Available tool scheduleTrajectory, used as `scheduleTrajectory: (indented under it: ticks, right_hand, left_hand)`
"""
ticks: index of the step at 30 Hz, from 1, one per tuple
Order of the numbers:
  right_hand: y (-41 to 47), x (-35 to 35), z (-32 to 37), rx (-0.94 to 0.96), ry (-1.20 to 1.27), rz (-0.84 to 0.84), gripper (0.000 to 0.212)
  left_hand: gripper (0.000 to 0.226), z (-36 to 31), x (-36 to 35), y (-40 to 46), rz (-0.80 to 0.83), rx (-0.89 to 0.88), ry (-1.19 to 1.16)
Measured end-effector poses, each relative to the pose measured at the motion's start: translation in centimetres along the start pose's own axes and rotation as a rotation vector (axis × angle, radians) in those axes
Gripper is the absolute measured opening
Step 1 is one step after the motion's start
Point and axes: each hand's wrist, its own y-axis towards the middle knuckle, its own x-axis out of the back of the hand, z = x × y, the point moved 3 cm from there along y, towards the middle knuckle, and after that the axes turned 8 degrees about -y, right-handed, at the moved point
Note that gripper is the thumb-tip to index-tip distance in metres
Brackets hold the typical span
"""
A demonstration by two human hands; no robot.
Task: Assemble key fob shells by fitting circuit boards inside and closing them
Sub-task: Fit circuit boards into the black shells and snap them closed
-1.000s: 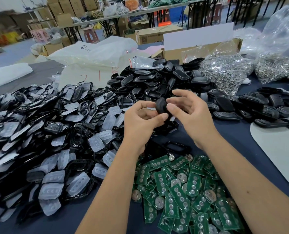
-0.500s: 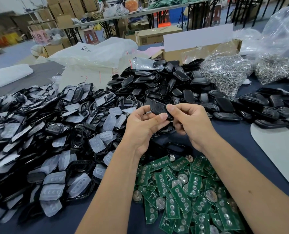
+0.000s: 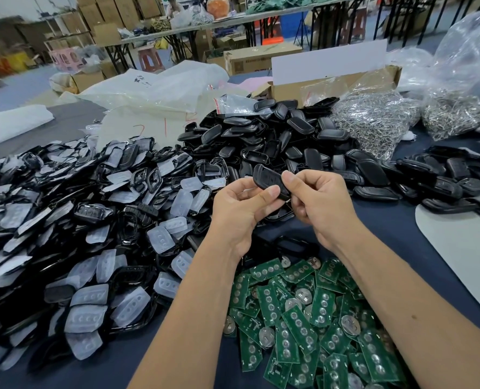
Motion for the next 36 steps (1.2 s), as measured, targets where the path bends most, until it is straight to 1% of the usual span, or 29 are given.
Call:
scheduleTrajectory:
  ticks: [3, 6, 10, 13, 16, 18, 20, 23, 24, 25, 27, 30, 32, 35, 36]
  right_hand:
    - [0.0, 0.0, 0.0, 0.011, -0.034, -0.031, 0.043]
    - [0.0, 0.0, 0.0, -0.001, -0.052, 0.016, 0.045]
    - [0.2, 0.1, -0.1, -0.006, -0.095, 0.064, 0.038]
    - [0.1, 0.1, -0.2, -0.015, -0.079, 0.092, 0.036]
    - [0.0, 0.0, -0.1, 0.026, -0.133, 0.106, 0.026]
    - [0.0, 0.1, -0.2, 0.041, -0.152, 0.107, 0.025]
    - [0.1, 0.1, -0.3, 0.037, -0.135, 0.122, 0.024]
    - [0.2, 0.4, -0.3, 0.027, -0.103, 0.131, 0.023]
    - [0.3, 0.5, -0.3, 0.032, -0.108, 0.121, 0.023]
    - [0.3, 0.7, -0.3, 0.039, -0.110, 0.102, 0.022]
    - [0.4, 0.8, -0.2, 0.048, -0.089, 0.041, 0.021]
    - [0.4, 0.7, -0.3, 0.034, -0.011, -0.116, 0.019]
    - [0.6, 0.9, -0.4, -0.005, 0.063, -0.251, 0.021]
    - [1.0, 1.9, -0.6, -0.062, 0.204, -0.432, 0.018]
    - [1.1, 2.3, -0.7, -0.074, 0.244, -0.491, 0.017]
  left_hand:
    - [0.012, 0.2, -0.2, -0.1, -0.013, 0.029, -0.013]
    - [0.008, -0.1, 0.0, 0.0, -0.032, 0.082, -0.087]
    - [0.007, -0.4, 0.5, 0.0, -0.055, 0.130, -0.128]
    - [0.014, -0.5, 0.5, 0.0, -0.043, 0.132, -0.111]
    - [0.026, -0.5, 0.7, 0.2, -0.025, 0.131, -0.096]
    - [0.028, -0.5, 0.8, 0.3, -0.022, 0.135, -0.084]
    - [0.023, -0.4, 0.9, 0.4, -0.022, 0.139, -0.072]
    - [0.006, -0.2, 0.7, 0.4, -0.017, 0.136, -0.040]
    - [0.005, -0.2, 0.5, 0.5, -0.021, 0.128, -0.025]
    - [0.009, -0.1, 0.2, 0.7, -0.030, 0.124, -0.015]
    - [0.007, -0.1, -0.4, 1.1, -0.055, 0.112, -0.015]
    - [0.005, 0.1, -2.2, 2.0, -0.094, 0.050, 0.018]
    - [0.008, 0.6, -3.9, 2.9, -0.109, -0.021, 0.111]
    - [0.005, 2.0, -7.2, 4.1, -0.052, -0.070, 0.269]
    - [0.008, 2.5, -8.2, 4.6, -0.034, -0.076, 0.332]
